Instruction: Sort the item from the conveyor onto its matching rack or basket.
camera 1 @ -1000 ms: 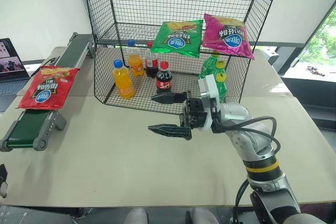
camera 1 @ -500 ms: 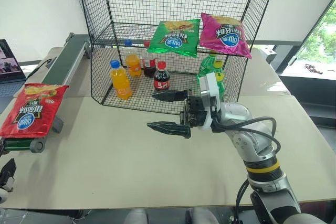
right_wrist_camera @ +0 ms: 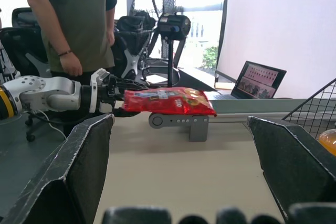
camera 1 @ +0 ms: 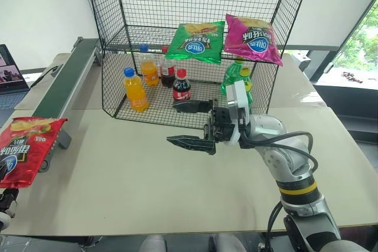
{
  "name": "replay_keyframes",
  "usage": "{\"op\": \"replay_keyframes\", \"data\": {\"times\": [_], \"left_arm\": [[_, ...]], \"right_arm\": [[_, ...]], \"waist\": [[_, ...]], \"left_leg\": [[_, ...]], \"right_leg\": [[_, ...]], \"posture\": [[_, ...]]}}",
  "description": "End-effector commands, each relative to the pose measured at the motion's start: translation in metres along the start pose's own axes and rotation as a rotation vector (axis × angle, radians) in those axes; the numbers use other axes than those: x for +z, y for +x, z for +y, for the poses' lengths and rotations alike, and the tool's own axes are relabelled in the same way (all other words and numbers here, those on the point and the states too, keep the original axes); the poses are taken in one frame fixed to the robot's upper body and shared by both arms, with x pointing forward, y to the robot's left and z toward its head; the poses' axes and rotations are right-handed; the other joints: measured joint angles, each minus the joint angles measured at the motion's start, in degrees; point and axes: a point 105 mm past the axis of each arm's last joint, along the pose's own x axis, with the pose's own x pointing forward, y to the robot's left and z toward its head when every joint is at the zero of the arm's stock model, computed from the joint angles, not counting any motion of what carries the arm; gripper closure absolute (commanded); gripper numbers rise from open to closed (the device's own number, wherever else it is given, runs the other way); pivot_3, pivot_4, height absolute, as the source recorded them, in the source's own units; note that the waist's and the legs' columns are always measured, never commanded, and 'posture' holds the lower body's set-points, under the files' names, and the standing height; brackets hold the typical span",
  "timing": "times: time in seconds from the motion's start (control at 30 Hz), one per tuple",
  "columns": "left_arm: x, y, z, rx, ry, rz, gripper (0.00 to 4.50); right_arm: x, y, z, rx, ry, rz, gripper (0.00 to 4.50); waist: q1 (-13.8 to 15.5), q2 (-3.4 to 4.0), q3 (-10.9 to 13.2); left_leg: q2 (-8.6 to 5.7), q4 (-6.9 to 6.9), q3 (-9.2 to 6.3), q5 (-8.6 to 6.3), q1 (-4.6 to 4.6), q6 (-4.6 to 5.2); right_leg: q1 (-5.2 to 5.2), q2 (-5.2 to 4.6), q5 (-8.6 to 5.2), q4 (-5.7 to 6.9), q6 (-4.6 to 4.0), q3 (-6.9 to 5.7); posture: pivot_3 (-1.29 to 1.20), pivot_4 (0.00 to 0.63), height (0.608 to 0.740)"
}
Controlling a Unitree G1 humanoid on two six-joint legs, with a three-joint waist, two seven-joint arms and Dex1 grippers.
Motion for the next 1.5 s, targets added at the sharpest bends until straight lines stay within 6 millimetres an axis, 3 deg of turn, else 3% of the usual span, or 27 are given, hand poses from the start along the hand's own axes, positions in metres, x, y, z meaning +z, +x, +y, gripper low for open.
{"op": "replay_keyframes", "data": {"times": [0.03,0.23,0.27,0.3,0.37,0.47,0.53,0.7,0.8,1.0,1.13,1.27,1.4,1.5], "left_arm": [[0.009,0.0,-0.01,-0.031,0.041,-0.015,1.2],[0.01,0.002,-0.015,-0.045,0.048,-0.012,3.74],[0.009,0.003,-0.024,-0.073,0.054,-0.007,4.26],[0.009,0.003,-0.034,-0.103,0.063,0.0,4.45],[0.005,0.003,-0.054,-0.163,0.091,0.022,4.45],[-0.014,0.0,-0.104,-0.316,0.18,0.111,4.45],[-0.022,-0.001,-0.118,-0.363,0.214,0.138,4.45],[-0.078,0.01,-0.205,-0.688,0.282,0.284,4.45],[-0.105,0.02,-0.242,-0.799,0.247,0.364,4.45],[-0.158,0.053,-0.303,-0.935,0.083,0.548,4.45],[-0.181,0.094,-0.34,-1.009,-0.022,0.549,4.45],[-0.196,0.128,-0.349,-0.999,-0.094,0.529,4.45],[-0.205,0.167,-0.32,-0.852,-0.111,0.45,4.45],[-0.202,0.181,-0.306,-0.785,-0.154,0.41,4.45]], "right_arm": [[0.015,0.001,0.004,0.017,-0.045,-0.033,0.0],[0.017,0.002,0.005,0.014,-0.043,-0.036,0.0],[0.018,0.001,0.003,-0.002,-0.045,-0.037,0.0],[0.019,0.0,0.002,-0.019,-0.045,-0.039,0.0],[0.021,-0.002,-0.002,-0.063,-0.046,-0.047,0.0],[0.027,-0.009,-0.009,-0.195,-0.061,-0.078,0.0],[0.029,-0.011,-0.011,-0.245,-0.065,-0.089,0.0],[0.041,-0.022,-0.023,-0.468,-0.145,-0.133,0.0],[0.046,-0.022,-0.023,-0.522,-0.183,-0.145,0.0],[0.054,-0.027,-0.024,-0.623,-0.231,-0.169,0.0],[0.06,-0.034,-0.022,-0.702,-0.268,-0.182,0.0],[0.06,-0.038,-0.019,-0.752,-0.279,-0.18,0.0],[0.06,-0.04,-0.015,-0.783,-0.281,-0.183,0.0],[0.06,-0.04,-0.013,-0.792,-0.28,-0.183,0.0]], "waist": [[-0.07,0.0,0.0],[-0.09,0.0,0.0],[-0.09,0.0,0.0],[-0.09,0.0,0.01],[-0.08,-0.02,0.02],[0.3,-0.1,0.05],[0.51,-0.02,0.05],[1.12,0.11,0.13],[1.11,0.08,0.11],[0.5,0.08,0.1],[0.67,0.08,0.11],[0.1,0.11,0.11],[-0.71,0.21,0.16],[-0.88,0.21,0.19]], "left_leg": [[0.0,0.0,0.0,0.0,0.0,0.0],[0.0,-0.03,0.0,0.0,-0.01,0.0],[0.0,-0.03,0.0,0.0,-0.01,-0.01],[0.0,-0.03,0.0,0.0,-0.01,-0.01],[0.01,-0.03,0.0,0.0,-0.01,-0.01],[0.01,-0.03,-0.03,0.0,-0.06,-0.07],[-0.01,-0.03,-0.03,0.0,-0.07,-0.14],[-0.06,-0.04,-0.06,0.1,-0.1,-0.36],[-0.17,-0.04,-0.35,0.31,-0.23,-0.71],[-0.61,-0.1,-0.76,0.36,-0.38,-0.74],[-0.87,-0.1,-1.26,0.4,-0.51,-0.74],[-0.91,-0.12,-1.29,0.41,-0.52,-0.73],[-0.91,-0.24,-1.31,0.42,-0.5,-0.71],[-0.91,-0.31,-1.33,0.45,-0.49,-0.7]], "right_leg": [[-0.01,0.0,0.0,0.0,0.0,0.0],[-0.02,0.0,0.0,-0.01,0.01,0.0],[-0.02,0.0,0.0,-0.01,0.01,0.0],[-0.02,0.0,0.0,-0.01,0.01,0.0],[-0.03,-0.01,0.0,-0.01,0.0,-0.01],[-0.04,-0.05,0.0,-0.03,0.0,-0.05],[-0.04,-0.08,-0.01,-0.05,-0.02,-0.06],[-0.02,-0.08,0.0,-0.05,-0.01,-0.07],[-0.01,-0.01,0.1,-0.05,0.1,-0.1],[0.02,-0.1,0.11,-0.06,0.43,0.1],[0.03,-0.05,0.11,-0.1,0.44,0.07],[0.03,-0.05,0.08,-0.13,0.49,0.07],[0.02,-0.05,0.03,-0.13,0.56,0.08],[0.0,-0.05,0.01,-0.12,0.59,0.08]], "posture": [[0.0,0.15,0.738],[0.0,0.15,0.738],[0.0,0.15,0.738],[0.0,0.15,0.738],[0.0,0.15,0.738],[0.0,0.15,0.738],[0.0,0.15,0.738],[0.0,0.15,0.738],[0.0,0.15,0.738],[0.0,0.15,0.738],[0.0,0.15,0.738],[0.0,0.15,0.738],[0.0,0.15,0.738],[0.0,0.15,0.738]]}}
